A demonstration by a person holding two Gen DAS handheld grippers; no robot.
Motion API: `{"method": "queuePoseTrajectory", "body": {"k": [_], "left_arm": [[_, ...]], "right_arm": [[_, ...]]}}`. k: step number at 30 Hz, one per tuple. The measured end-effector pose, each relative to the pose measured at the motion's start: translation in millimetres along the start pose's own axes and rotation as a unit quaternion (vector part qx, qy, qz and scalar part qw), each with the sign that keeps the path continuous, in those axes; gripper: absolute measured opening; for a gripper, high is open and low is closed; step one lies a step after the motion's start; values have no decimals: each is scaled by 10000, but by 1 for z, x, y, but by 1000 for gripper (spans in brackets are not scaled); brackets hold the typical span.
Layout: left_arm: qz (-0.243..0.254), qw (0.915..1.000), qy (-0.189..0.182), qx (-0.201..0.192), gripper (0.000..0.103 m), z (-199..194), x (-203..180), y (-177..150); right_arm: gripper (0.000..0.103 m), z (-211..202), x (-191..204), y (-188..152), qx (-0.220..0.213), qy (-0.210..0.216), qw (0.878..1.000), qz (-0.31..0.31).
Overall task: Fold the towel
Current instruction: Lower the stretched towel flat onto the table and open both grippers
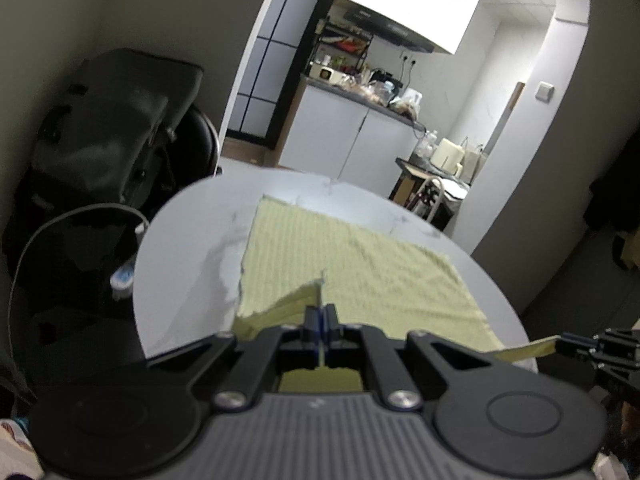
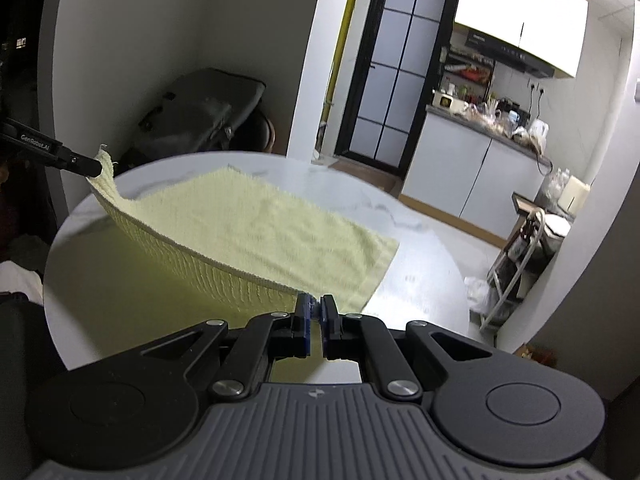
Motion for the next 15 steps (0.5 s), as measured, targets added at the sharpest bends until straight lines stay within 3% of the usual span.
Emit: {"method": "queuePoseTrajectory", "body": {"k": [11, 15], "left_arm": [[-97, 9999, 17, 102, 3, 4, 13, -37], [-71, 9999, 147, 26, 12, -2, 12, -47]], "right_arm": [[6, 10, 16, -39, 68, 31, 10000, 38], [6, 8, 23, -50, 21, 30, 10000, 68]]}}
Point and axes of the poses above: each gripper's, at about its wrist camera, not at the fingertips, and z roughly the way its jaws point, x to its left, y to its top, the point moved 4 cm from there along z, roughly the way its jaws point, and after that the axes turned 3 degrees about y, right-handed, at the moved point
